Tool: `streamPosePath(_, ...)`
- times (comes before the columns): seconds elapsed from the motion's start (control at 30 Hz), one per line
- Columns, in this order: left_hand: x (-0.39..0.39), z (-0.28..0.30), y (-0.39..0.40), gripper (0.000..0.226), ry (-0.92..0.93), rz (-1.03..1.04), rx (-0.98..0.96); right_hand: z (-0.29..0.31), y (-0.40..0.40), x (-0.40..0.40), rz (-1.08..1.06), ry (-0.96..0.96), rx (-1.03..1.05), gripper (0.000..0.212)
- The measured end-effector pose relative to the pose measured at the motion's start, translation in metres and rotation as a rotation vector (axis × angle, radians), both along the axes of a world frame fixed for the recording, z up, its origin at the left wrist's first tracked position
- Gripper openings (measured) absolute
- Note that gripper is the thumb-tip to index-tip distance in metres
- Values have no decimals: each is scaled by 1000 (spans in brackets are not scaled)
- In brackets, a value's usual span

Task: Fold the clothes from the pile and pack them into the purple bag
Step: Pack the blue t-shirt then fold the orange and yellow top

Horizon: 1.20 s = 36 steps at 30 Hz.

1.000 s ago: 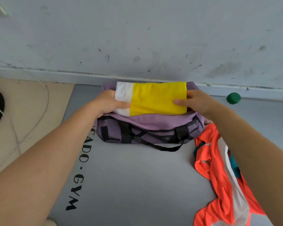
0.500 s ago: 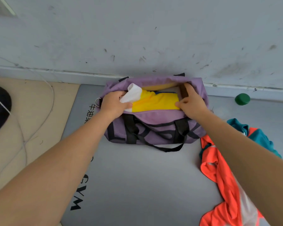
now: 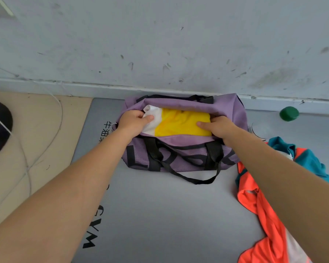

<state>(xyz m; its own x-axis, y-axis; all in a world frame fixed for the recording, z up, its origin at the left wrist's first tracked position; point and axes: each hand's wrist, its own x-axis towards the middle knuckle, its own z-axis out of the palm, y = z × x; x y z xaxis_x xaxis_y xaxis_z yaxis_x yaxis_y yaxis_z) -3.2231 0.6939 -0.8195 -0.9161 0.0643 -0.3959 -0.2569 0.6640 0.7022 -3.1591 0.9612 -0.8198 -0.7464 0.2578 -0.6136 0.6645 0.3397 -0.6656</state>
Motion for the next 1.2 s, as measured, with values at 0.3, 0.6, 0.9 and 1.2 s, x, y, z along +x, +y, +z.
streamPosePath(0.3,-1,6,9,34,168,-104,-175,4,3,-3,60,233,331,52)
streamPosePath(0.6,15,73,-2,60,547,-388,-356,80,22,21,313,494,646,49)
streamPosePath(0.9,137,89,76,20,590,-441,-89,84,38,153,-17,593,500,15)
streamPosePath(1.2,269,1,171,14,-213,-626,10,-12,116,304,-401,-88,548,51)
